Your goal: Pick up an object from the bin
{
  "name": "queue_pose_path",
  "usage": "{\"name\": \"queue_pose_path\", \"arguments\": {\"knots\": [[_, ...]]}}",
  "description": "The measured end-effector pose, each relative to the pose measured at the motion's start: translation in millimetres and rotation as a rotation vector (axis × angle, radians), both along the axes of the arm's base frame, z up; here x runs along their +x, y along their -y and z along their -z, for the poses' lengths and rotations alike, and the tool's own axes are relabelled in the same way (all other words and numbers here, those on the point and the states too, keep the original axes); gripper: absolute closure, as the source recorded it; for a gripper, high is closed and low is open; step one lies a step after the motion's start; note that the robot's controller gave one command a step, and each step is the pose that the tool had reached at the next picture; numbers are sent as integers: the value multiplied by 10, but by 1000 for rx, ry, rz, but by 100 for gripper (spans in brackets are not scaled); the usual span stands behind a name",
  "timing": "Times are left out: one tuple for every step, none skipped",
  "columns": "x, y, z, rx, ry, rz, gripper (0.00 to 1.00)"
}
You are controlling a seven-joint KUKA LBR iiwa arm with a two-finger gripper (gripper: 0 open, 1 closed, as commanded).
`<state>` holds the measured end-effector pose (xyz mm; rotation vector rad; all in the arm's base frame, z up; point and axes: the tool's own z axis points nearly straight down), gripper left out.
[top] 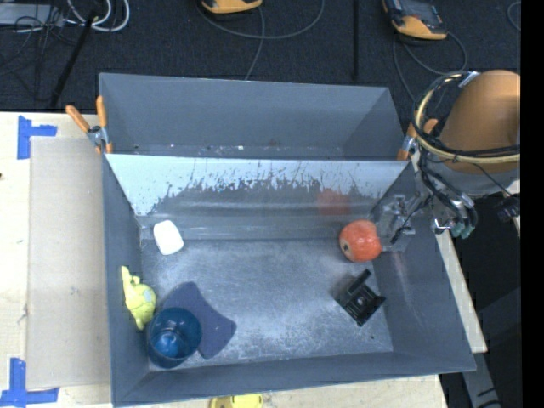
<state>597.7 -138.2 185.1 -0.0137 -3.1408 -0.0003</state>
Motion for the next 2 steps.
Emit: {"name": "queue_pose_path", "arguments": {"knots": [[10,28,-354,-1,8,-91,100],[135,-272,-509,-2,3,-154,100]]}}
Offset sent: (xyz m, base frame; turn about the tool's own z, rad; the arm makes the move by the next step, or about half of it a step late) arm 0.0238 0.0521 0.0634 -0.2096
